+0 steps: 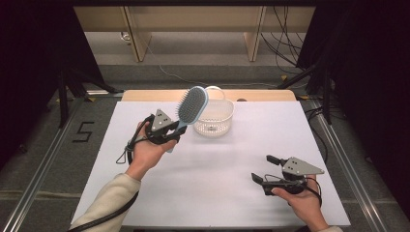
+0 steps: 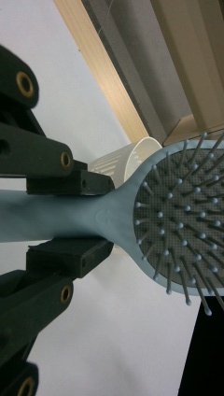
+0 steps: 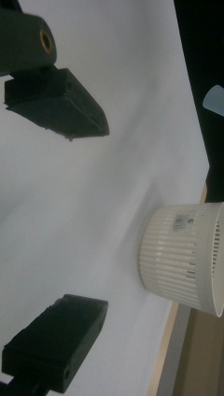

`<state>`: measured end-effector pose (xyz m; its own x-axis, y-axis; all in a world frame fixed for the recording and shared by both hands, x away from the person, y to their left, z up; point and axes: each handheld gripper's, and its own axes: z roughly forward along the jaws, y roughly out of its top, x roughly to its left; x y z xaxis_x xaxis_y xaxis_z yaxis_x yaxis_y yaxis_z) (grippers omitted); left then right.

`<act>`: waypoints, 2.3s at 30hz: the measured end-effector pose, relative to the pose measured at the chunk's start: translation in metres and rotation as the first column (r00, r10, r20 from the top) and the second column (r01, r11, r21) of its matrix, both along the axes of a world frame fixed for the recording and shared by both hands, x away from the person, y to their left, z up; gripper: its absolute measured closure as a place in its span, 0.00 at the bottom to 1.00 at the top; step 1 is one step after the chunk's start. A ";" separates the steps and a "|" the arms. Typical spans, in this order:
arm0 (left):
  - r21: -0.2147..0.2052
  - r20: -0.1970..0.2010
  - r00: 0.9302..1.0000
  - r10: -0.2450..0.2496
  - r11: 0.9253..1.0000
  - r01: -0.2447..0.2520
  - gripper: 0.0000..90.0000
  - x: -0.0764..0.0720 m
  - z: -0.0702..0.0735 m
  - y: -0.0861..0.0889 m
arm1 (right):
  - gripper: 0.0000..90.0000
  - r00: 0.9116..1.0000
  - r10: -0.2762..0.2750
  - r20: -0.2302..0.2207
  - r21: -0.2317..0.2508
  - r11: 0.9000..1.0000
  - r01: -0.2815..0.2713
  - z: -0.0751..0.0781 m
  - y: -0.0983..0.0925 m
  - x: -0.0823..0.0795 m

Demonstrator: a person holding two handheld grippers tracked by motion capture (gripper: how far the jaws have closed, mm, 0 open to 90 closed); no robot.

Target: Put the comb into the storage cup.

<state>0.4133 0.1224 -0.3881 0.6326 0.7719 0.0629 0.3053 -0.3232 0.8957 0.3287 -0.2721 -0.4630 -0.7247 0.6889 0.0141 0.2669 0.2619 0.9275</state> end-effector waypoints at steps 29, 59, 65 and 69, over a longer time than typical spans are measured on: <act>-0.006 0.005 1.000 -0.003 1.000 0.003 0.77 0.011 0.005 -0.009 | 0.16 1.000 0.001 -0.001 0.005 1.000 -0.001 0.000 0.000 0.000; -0.015 0.014 1.000 -0.015 1.000 0.016 0.77 0.020 0.010 -0.021 | 0.16 1.000 0.001 -0.001 0.008 1.000 -0.001 0.000 0.000 0.000; -0.016 0.017 1.000 -0.015 1.000 0.015 0.77 0.022 0.011 -0.022 | 0.16 1.000 0.001 -0.004 0.007 1.000 -0.001 0.000 -0.001 0.000; -0.018 0.020 1.000 -0.015 1.000 0.016 0.77 0.023 0.013 -0.023 | 0.16 1.000 0.001 -0.002 0.008 1.000 -0.001 0.000 -0.001 0.000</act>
